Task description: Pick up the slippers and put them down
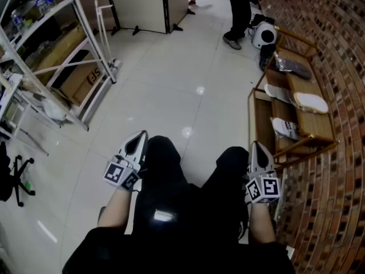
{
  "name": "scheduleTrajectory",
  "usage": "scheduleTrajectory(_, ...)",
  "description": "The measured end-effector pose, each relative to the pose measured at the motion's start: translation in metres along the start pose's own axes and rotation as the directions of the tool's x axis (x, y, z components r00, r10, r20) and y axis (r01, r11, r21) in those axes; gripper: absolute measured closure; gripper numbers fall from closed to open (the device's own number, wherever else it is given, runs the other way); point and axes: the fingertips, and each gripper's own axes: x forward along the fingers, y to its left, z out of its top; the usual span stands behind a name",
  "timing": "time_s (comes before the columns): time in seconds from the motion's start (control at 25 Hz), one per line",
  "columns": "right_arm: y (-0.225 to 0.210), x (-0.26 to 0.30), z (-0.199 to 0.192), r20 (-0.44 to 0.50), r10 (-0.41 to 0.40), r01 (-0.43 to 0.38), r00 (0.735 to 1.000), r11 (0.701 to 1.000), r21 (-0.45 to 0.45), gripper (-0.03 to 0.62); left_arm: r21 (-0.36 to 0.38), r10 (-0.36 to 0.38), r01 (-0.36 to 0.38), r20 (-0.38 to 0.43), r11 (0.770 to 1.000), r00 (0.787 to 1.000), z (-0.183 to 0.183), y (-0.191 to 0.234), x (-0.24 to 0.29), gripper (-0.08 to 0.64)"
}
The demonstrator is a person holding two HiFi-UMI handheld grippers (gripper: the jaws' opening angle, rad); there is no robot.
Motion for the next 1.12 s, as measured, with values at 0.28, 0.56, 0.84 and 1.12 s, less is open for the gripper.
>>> scheduleTrajectory(0.28,0.008,0.0,0.017,-0.026,0.022,-0.023,0.999,0.999,-0.041,0.584,0.005,0.002,-0.002,-0.031,1.0,1.0,0.016,-0.007,0.005,0.56)
scheduleTrajectory(0.56,0.004,0.012,0.059,0.01,-0.004,0.004,1.0,1.0,0.007,0.584,-0.033,0.051,-0.051,-0.007,0.998,0.999,0.057,0.002,0.024,0.56)
scheduleTrajectory(0.84,0.015,0.012,0.092,0.038,0.037,-0.037,0.999,0.999,-0.009,0.584,-0.05,0.005,-0.007,-0.045,0.999,0.999,0.078,-0.01,0.034,0.56)
scheduleTrajectory(1.12,0.016,0.021,0.079,0.004,0.014,-0.014,1.0,1.0,-0.013,0.584,0.003,0.029,-0.029,-0.048,1.0,0.998,0.066,0.001,0.04,0.56)
